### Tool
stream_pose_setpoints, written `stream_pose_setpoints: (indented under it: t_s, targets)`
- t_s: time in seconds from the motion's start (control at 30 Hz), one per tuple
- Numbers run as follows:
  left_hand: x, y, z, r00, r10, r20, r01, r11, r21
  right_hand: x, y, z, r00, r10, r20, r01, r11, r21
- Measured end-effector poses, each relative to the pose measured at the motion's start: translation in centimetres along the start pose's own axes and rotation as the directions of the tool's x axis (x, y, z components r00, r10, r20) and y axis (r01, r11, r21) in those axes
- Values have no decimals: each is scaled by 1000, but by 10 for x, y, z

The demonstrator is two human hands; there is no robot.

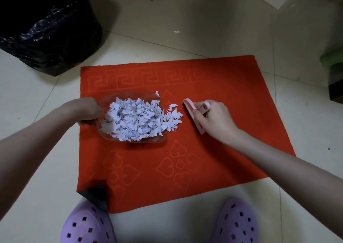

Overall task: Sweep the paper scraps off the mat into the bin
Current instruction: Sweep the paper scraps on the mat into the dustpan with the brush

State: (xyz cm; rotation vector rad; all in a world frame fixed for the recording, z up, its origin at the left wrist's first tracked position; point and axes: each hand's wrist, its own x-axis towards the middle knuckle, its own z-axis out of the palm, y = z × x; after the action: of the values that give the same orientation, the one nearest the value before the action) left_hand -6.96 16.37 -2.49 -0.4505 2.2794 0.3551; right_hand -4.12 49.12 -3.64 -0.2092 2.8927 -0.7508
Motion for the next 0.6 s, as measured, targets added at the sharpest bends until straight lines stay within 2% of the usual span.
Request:
stream_pose_setpoints:
  t_s: [0.07,0.13,0.23,0.3,0.37,0.47,0.53,0.6]
  targets:
    - [-1,0,0,1000,-3,8,3,1000,-3,-5,-2,-11,997,-30,-73,33,999,41]
    - [-2,1,0,1000,-3,14,3,1000,-3,0,11,-21,986,-39,-159,32,998,-46]
    - [-3,2,-1,1000,5,22,-5,1000,-4,30,48,-33,954,97,-284,-152,972,-180]
    - [-4,2,-1,1000,2,23,-2,1000,-6,49,65,-37,937,167,-307,-250,934,-254]
    - [-4,1,-2,1000,4,18,-4,1000,-3,61,67,-34,940,188,-284,-274,913,-302]
    - [-5,2,-3,1000,3,16,-3,1000,-2,59,52,-17,970,194,-145,-233,912,-337]
    - [-4,2,-3,1000,4,21,-4,1000,-7,47,36,-4,988,134,-76,-151,944,-295]
    - [-2,0,-2,1000,3,24,-2,1000,-15,31,20,4,999,39,-34,-44,984,-174]
